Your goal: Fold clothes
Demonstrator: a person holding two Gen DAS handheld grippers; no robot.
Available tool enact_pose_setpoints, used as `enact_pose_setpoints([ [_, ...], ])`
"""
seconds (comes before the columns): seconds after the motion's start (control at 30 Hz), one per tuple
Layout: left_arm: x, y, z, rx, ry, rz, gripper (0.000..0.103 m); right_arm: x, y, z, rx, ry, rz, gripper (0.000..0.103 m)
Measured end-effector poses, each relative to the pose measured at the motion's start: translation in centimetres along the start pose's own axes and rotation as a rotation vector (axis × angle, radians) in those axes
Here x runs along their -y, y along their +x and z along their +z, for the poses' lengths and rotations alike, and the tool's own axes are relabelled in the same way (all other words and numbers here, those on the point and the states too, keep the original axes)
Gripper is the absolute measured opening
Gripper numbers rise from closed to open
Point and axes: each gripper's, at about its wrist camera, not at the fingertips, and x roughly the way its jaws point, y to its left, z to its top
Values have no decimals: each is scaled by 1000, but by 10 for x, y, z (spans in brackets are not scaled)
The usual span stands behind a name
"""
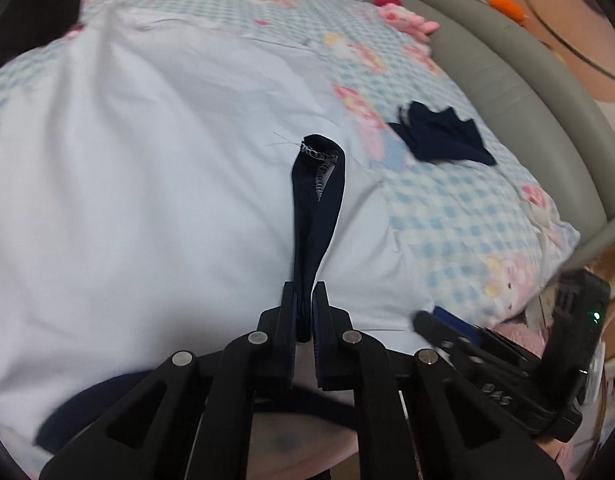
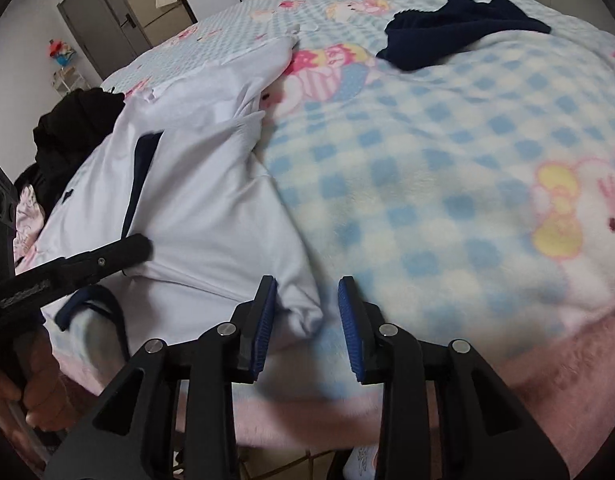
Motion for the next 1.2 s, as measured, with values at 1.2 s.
enact_pose_setpoints([
  [1.2,-257,35,327,95,68,81,30,-46,233,328,-59,-170,151,51],
])
